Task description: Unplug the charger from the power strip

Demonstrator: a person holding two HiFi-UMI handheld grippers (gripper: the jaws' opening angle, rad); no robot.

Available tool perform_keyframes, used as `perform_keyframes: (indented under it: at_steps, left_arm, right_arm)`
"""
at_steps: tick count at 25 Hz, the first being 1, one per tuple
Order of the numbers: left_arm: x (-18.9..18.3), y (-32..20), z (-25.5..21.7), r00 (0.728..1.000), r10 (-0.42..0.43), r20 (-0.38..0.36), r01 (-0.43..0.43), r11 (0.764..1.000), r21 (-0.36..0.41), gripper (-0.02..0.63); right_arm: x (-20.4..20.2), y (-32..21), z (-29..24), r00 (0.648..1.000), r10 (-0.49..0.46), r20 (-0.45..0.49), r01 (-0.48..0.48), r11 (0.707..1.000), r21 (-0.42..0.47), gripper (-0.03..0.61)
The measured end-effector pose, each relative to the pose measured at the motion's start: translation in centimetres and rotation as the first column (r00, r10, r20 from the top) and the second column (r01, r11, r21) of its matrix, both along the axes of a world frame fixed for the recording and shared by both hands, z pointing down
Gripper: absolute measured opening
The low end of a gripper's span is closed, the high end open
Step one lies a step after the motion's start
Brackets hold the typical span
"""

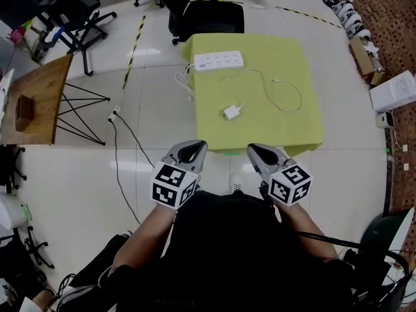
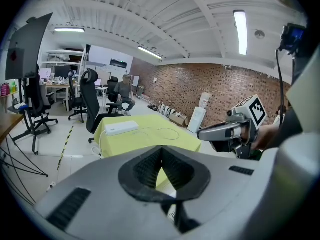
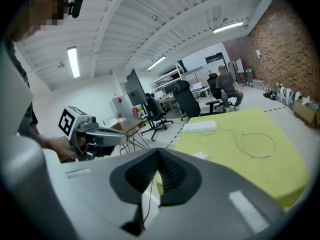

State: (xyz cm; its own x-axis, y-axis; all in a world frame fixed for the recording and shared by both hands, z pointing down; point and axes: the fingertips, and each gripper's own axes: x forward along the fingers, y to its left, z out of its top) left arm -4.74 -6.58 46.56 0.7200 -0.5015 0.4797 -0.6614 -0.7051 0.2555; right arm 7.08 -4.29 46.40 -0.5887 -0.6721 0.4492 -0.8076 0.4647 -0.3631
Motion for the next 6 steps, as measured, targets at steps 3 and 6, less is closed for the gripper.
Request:
perform_keyframes:
  at_steps: [3,6]
  left_arm:
    - [-0.05,-0.01,-0.02,1.000,-0.007,0.001,0.007,1.000,-0.001,0.006]
    - [0.04,0.00,0.01,1.000,-0.014,0.004,0.014,1.000,-0.002,0.006]
  right_arm:
    - [0.26,-0.17,-0.14,1.000,0.002,0.000,-0.002,1.000,0.002,0.000]
    - [0.60,-0.19,-0.17,1.000,0.003,0.002,-0.003,1.000,0.003,0.000]
